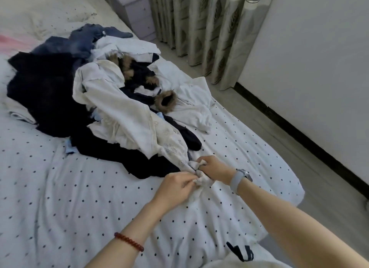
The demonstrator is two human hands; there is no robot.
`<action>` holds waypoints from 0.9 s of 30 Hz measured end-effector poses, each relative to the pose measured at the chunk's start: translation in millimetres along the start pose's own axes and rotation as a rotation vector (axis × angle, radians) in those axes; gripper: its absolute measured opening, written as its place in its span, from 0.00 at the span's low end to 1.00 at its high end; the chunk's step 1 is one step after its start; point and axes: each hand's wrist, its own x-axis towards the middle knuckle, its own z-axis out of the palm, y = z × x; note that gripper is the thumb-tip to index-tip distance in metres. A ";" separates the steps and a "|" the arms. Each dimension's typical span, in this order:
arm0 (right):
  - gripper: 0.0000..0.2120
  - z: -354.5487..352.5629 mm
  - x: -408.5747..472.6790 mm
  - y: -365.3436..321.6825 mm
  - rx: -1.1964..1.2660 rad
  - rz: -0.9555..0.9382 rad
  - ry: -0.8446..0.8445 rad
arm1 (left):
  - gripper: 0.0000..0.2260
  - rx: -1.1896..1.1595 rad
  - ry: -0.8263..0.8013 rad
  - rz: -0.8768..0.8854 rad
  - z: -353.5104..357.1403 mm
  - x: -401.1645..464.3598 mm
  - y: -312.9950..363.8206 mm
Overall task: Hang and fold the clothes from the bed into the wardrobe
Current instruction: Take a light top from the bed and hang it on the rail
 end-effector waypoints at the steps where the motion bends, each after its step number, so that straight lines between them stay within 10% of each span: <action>1: 0.06 -0.1 -4.0 6.7 -0.087 -0.033 0.051 | 0.12 0.085 -0.018 -0.013 -4.4 3.0 0.2; 11: 0.11 -38.2 -58.2 123.9 -0.608 0.125 0.442 | 0.31 1.101 -0.198 -0.284 -31.1 84.5 -27.2; 17: 0.16 -46.5 -63.1 135.7 -0.548 0.244 0.504 | 0.05 0.670 0.008 0.079 5.5 85.0 -1.5; 22: 0.38 -52.3 -52.2 113.2 -0.292 -0.176 0.352 | 0.05 0.223 0.093 0.295 54.1 61.2 40.7; 27: 0.12 -56.8 -43.4 107.1 -0.583 -0.183 0.303 | 0.25 0.270 -0.175 0.122 57.4 51.6 64.7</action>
